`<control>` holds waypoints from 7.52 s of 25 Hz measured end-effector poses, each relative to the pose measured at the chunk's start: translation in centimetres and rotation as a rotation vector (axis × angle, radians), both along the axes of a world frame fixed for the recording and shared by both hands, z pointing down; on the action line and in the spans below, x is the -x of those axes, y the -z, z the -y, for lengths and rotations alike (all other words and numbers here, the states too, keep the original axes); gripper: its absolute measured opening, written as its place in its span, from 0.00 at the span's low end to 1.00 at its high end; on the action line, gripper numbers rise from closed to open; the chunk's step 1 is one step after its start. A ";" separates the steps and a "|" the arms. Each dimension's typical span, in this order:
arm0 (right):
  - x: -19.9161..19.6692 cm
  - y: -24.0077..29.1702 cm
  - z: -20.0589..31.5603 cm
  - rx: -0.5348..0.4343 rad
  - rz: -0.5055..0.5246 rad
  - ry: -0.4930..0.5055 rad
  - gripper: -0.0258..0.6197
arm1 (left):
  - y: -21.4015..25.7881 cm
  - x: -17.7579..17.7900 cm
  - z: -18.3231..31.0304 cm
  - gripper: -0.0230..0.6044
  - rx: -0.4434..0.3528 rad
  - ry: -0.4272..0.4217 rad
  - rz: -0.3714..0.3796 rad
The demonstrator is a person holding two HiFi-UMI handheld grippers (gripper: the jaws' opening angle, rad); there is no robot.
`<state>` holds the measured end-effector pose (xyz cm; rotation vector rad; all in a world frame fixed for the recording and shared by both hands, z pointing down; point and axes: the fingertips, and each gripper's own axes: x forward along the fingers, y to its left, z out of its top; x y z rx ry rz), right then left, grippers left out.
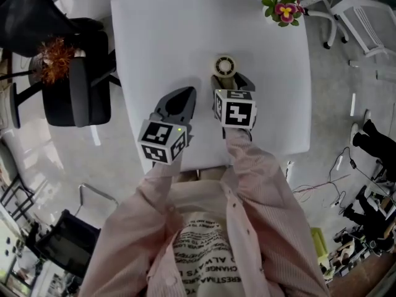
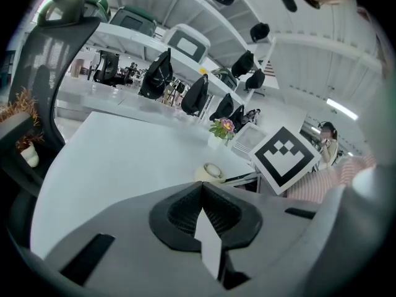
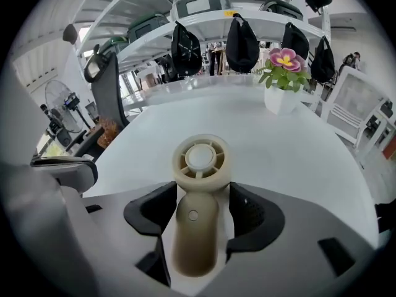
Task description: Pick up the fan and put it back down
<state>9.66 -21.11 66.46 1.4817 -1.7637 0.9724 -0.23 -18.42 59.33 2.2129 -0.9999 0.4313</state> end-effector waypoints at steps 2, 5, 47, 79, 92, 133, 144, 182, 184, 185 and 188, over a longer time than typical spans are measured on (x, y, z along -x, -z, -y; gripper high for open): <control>-0.1 -0.2 0.0 0.020 -0.028 0.011 0.44 | -0.1 0.0 -0.1 0.04 0.002 -0.008 0.008; 0.1 -0.3 -0.2 0.052 -0.069 0.043 0.42 | -0.2 -0.1 -0.5 0.04 0.003 -0.022 0.017; 1.1 11.1 -4.3 -0.230 0.132 0.027 0.33 | 8.4 0.5 -4.6 0.04 -0.143 -0.021 -0.021; -2.0 31.6 -7.1 -0.664 0.225 0.070 0.33 | 26.2 3.5 -5.4 0.04 -0.534 0.019 -0.076; -3.3 36.6 -7.6 -0.780 0.262 0.041 0.33 | 28.6 5.3 -4.3 0.04 -0.593 0.091 -0.068; 0.0 25.6 -1.1 -0.535 0.288 0.179 0.33 | 17.2 4.6 0.3 0.04 -0.340 0.051 0.048; 3.1 16.6 0.8 -0.371 0.259 0.296 0.33 | 9.5 5.3 1.3 0.04 -0.192 0.085 0.081; 6.9 0.1 0.0 0.024 0.113 0.435 0.33 | -2.7 5.1 1.1 0.04 0.053 0.156 0.105; 7.1 0.1 -0.2 0.019 0.097 0.454 0.33 | -2.7 5.1 1.1 0.04 0.052 0.156 0.108; 7.2 0.1 -0.2 0.016 0.089 0.462 0.33 | -2.7 5.1 1.1 0.04 0.051 0.157 0.111; 7.1 0.2 -0.2 0.006 0.075 0.465 0.33 | -2.5 5.0 1.1 0.04 0.049 0.160 0.117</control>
